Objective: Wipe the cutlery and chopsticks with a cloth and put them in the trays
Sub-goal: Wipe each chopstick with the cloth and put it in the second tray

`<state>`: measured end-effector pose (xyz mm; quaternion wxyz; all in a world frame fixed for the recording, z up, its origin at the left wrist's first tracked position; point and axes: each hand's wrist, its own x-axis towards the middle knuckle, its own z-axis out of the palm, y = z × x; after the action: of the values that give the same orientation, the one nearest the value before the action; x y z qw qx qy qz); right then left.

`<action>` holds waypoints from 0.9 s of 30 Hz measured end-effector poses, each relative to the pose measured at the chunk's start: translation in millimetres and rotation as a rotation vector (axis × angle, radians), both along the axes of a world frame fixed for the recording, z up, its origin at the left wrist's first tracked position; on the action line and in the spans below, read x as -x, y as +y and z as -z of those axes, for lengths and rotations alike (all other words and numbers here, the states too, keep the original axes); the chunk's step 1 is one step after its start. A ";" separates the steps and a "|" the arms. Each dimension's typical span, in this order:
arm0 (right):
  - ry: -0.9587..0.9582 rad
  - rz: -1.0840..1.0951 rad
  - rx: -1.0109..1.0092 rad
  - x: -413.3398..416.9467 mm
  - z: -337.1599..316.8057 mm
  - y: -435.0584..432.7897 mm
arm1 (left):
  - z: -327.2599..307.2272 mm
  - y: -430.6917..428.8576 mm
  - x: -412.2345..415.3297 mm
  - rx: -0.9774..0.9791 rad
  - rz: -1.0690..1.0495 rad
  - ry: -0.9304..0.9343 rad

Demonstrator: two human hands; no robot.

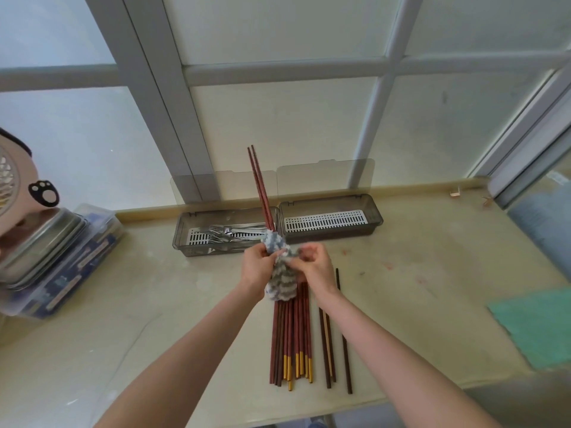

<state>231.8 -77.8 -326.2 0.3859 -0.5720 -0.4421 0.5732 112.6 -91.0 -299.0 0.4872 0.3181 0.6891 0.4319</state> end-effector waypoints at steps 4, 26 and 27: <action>0.170 -0.025 -0.016 1.8 -30.6 28.4 | -7.5 7.5 -12.3 -0.025 0.144 0.304; -1.269 -0.524 -0.317 -91.5 21.3 171.5 | 2.9 0.4 2.8 0.089 0.118 -0.343; -1.270 -0.545 -0.318 -92.6 24.3 175.6 | 4.7 0.8 3.6 0.092 0.083 -0.351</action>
<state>324.3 97.8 -350.5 -0.0247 -0.6014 -0.7873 0.1335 109.0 -90.2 -303.7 0.6314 0.2436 0.5988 0.4282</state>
